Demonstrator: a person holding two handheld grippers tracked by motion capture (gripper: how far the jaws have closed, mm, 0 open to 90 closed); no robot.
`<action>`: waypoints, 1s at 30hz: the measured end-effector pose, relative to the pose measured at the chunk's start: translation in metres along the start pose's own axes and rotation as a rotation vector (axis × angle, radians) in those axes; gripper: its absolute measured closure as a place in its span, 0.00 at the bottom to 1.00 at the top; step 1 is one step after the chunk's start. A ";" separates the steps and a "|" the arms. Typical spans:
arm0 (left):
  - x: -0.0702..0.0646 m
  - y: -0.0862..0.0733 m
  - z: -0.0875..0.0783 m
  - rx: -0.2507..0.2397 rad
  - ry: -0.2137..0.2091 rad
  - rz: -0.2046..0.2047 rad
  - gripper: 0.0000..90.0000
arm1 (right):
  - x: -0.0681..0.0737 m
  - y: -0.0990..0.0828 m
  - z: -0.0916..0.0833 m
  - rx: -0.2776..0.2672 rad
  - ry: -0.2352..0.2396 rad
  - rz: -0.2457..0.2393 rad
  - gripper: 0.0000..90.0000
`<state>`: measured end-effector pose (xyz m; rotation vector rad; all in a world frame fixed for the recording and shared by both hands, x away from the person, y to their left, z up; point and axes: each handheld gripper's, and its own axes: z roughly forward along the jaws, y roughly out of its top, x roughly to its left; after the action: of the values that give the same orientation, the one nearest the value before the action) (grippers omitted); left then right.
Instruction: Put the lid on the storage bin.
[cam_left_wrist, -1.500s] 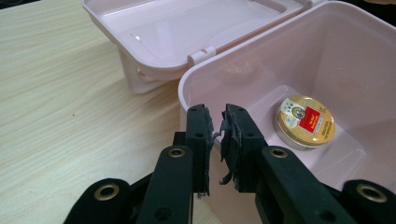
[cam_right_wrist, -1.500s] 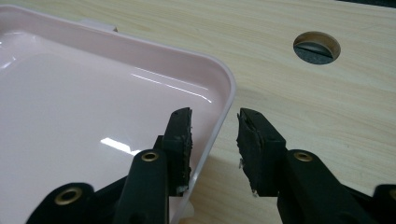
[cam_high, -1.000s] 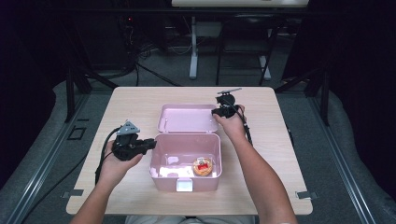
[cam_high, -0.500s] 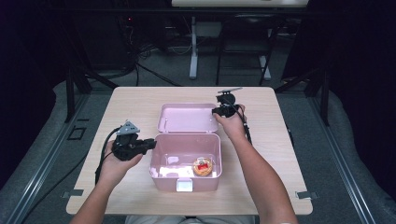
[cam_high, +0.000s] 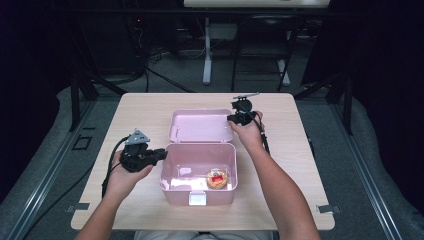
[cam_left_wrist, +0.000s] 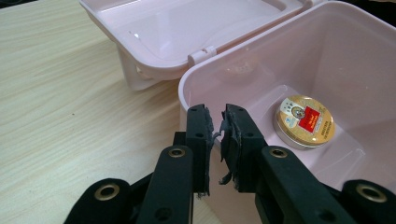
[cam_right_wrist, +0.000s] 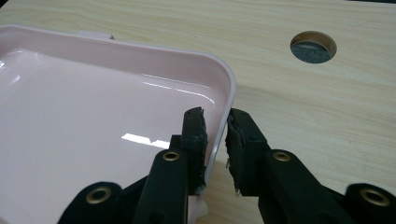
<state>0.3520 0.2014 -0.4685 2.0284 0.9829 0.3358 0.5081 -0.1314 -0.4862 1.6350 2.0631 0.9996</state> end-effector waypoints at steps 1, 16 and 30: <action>0.000 0.000 0.000 0.000 0.000 0.000 0.89 | 0.000 0.000 -0.001 -0.003 -0.001 -0.002 0.86; 0.000 0.000 0.000 0.001 0.001 0.001 0.89 | 0.006 0.006 -0.014 -0.030 -0.020 -0.020 0.89; -0.001 0.000 0.000 0.003 0.004 -0.002 0.89 | 0.009 0.010 -0.035 -0.094 -0.011 -0.045 0.91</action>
<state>0.3517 0.2009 -0.4682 2.0305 0.9878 0.3374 0.4900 -0.1328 -0.4534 1.5379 2.0047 1.0534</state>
